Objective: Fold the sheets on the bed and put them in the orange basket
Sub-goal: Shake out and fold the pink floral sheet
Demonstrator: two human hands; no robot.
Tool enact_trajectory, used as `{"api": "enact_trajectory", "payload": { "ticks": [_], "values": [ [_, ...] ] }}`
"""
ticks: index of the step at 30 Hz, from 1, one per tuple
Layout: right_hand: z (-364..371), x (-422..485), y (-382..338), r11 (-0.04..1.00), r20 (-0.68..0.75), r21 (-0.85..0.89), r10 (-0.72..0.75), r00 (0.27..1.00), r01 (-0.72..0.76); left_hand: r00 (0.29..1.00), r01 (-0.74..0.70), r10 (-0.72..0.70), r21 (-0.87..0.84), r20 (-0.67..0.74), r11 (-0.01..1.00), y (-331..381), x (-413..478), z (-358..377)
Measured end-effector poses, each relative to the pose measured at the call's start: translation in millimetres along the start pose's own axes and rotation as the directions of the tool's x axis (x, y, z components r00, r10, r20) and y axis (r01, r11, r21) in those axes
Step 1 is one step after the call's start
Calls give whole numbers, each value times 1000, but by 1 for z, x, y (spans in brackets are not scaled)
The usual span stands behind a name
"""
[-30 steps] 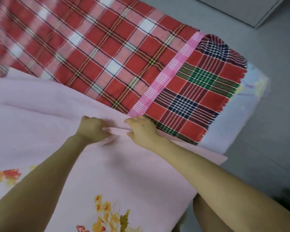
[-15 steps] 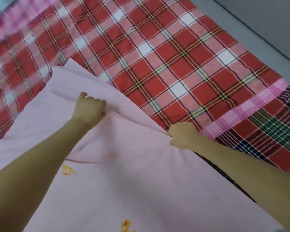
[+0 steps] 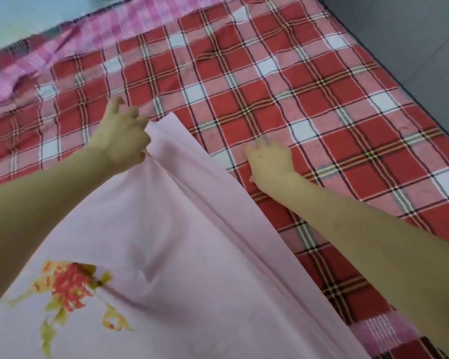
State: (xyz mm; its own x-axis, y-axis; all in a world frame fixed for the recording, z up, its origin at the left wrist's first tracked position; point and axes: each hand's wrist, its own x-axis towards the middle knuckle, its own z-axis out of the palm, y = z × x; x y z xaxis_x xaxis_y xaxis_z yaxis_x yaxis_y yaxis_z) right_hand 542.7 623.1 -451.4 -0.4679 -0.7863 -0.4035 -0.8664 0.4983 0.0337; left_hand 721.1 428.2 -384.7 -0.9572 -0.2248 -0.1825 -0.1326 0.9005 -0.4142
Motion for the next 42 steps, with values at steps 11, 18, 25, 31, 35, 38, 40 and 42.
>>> {"api": "enact_trajectory", "payload": {
  "ticks": [11,18,25,31,35,38,40,42],
  "values": [
    [24,96,28,991,182,31,120,976,-128,937,206,-287,-347,-199,915,-48,80,23],
    [27,96,30,992,205,25,114,972,-122,905,422,-153,-790,397,446,-91,84,15],
    [24,97,30,994,204,-7,110,973,-111,736,545,394,-827,551,138,-105,81,14],
    [25,97,30,995,202,-28,102,974,-98,871,369,-72,-550,486,749,-61,129,77],
    [25,100,30,994,212,-41,103,972,-97,861,388,-144,-448,488,805,-48,139,93],
    [24,99,30,994,199,-45,103,975,-96,833,450,-175,-460,524,765,-47,140,94],
    [25,99,30,994,193,-47,107,975,-100,807,528,-207,-519,553,672,-49,134,94],
    [27,100,30,993,190,-49,112,975,-104,780,611,-273,-590,564,528,-49,127,92]
  ]
}}
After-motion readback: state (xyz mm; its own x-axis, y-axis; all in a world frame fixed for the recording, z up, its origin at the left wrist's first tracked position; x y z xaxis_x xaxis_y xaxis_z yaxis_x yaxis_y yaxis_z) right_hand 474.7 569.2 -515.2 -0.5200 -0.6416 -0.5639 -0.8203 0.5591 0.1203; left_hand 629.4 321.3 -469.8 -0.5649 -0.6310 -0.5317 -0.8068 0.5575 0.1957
